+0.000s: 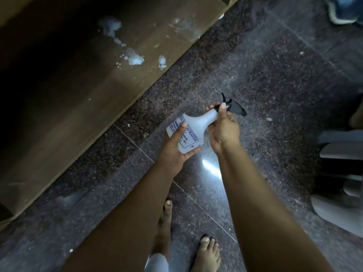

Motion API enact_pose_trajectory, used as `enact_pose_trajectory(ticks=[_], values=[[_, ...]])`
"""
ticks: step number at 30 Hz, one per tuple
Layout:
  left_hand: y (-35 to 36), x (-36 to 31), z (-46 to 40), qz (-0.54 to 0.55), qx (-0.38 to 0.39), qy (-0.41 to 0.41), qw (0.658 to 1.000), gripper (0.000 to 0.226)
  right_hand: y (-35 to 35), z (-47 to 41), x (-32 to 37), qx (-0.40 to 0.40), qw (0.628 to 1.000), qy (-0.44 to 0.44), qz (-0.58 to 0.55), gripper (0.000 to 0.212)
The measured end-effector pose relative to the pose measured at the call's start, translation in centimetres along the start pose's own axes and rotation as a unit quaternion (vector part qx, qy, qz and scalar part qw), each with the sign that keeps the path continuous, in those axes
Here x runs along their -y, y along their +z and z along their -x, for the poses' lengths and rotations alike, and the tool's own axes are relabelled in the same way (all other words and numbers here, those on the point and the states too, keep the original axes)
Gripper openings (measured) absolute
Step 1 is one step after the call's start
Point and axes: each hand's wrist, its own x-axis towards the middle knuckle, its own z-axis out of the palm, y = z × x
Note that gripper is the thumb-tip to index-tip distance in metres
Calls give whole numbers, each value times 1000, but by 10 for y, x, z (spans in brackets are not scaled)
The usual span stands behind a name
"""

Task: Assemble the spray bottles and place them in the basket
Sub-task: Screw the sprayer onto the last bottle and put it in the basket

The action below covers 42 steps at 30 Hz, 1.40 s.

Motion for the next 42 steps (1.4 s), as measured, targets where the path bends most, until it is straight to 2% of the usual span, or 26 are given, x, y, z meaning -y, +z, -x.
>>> enact_pose_trajectory(ticks=[2,5,7,9,12,15,16,19,20,22,24,26,28,29,32,33,37,39,42], values=[[11,-14,18,-40,-25,36,998,58,12,14,11,-50,999,15,13,25],[30,-39,51,-77,-47,94,992,40,27,40,38,-57,997,53,18,34],[39,-56,74,-62,-51,86,993,49,39,65,60,-42,996,69,42,46],[46,-74,99,-29,-40,55,997,55,53,93,82,-18,994,76,75,47],[61,-103,142,-35,-46,67,996,20,75,136,105,-14,990,70,122,41],[78,-130,189,-30,-90,94,991,6,104,180,123,-32,986,46,160,27],[82,-141,204,-20,-107,105,989,13,116,195,129,-25,984,39,170,24],[83,-176,251,32,-135,114,984,59,158,241,146,27,984,41,172,16],[81,-189,265,39,-137,118,983,65,172,255,150,49,984,47,166,18],[75,-214,295,37,-144,128,981,66,199,284,156,79,981,50,168,44],[68,-238,326,34,-149,162,975,46,224,311,160,104,975,26,195,62],[60,-260,359,13,-159,204,966,22,248,336,162,143,966,10,215,50],[51,-277,389,7,-182,242,953,16,270,363,163,178,958,1,225,27],[45,-286,402,11,-195,263,945,20,282,378,164,197,953,-8,229,24],[24,-309,434,-8,-238,319,917,66,316,416,162,262,935,-52,232,25],[19,-319,445,-27,-246,336,909,74,329,429,161,278,931,-65,230,26],[-6,-359,476,-145,-303,383,861,65,377,469,154,320,895,-131,280,23],[-23,-375,480,-234,-357,374,823,72,397,477,143,325,881,-149,310,22],[-44,-394,476,-273,-381,343,814,81,419,480,123,320,863,-176,350,25]])
